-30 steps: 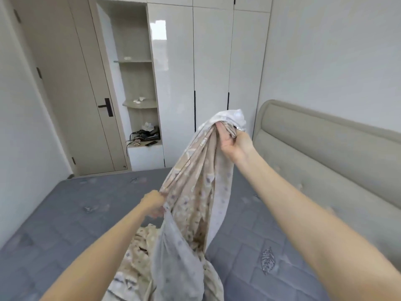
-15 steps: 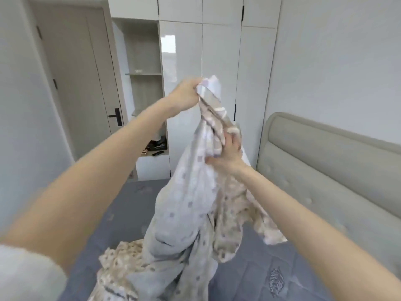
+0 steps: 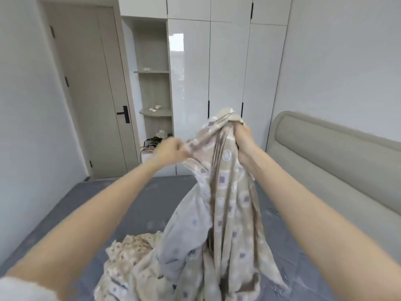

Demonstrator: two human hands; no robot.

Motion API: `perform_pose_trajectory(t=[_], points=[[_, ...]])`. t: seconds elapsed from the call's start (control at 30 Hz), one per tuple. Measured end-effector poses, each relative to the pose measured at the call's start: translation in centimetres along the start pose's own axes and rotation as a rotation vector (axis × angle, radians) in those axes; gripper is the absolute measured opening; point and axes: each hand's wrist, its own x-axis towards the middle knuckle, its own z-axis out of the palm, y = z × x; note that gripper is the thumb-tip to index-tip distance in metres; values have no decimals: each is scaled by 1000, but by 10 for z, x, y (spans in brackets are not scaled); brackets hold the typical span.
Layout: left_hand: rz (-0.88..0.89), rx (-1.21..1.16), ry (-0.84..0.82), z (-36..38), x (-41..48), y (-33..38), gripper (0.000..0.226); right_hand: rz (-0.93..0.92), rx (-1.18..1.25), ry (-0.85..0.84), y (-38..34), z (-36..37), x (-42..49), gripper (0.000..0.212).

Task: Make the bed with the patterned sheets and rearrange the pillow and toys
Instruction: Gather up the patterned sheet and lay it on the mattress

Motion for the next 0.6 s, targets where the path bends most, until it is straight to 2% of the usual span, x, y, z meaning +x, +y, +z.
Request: perform_pose_trajectory(t=[0.07,0.13,0.2,0.27,0.33,0.37,0.4,0.5,0.53,0.6], points=[[-204,-340,-327,29,-14,-1,32,36,126,-3,-2,0,0,21],[-392,-623,-527,50,-25,-3,28,32,159,8,-4,-1,1,18],[-430,-804,-517,52,-25,-3,26,17,169,15,-5,0,1,16],[-439,-1045,-397,37,-17,0,24,27,177,16,-3,1,1,20],[-449,-1334,-292,14,-7,-1,38,77,151,60,1,-1,2,27],[-460,-1381,-269,4,-5,1,45,101,111,98,4,-4,3,30],[-463,-1334,-251,-3,-6,5,44,114,30,145,8,-7,4,31],[-395,-851,6,-9,-2,4,23,54,-411,241,20,-29,9,26],[-322,-723,71,-12,0,5,23,21,-538,198,24,-37,7,28],[-194,-706,85,-23,3,13,24,27,-766,-1,35,-45,0,58]])
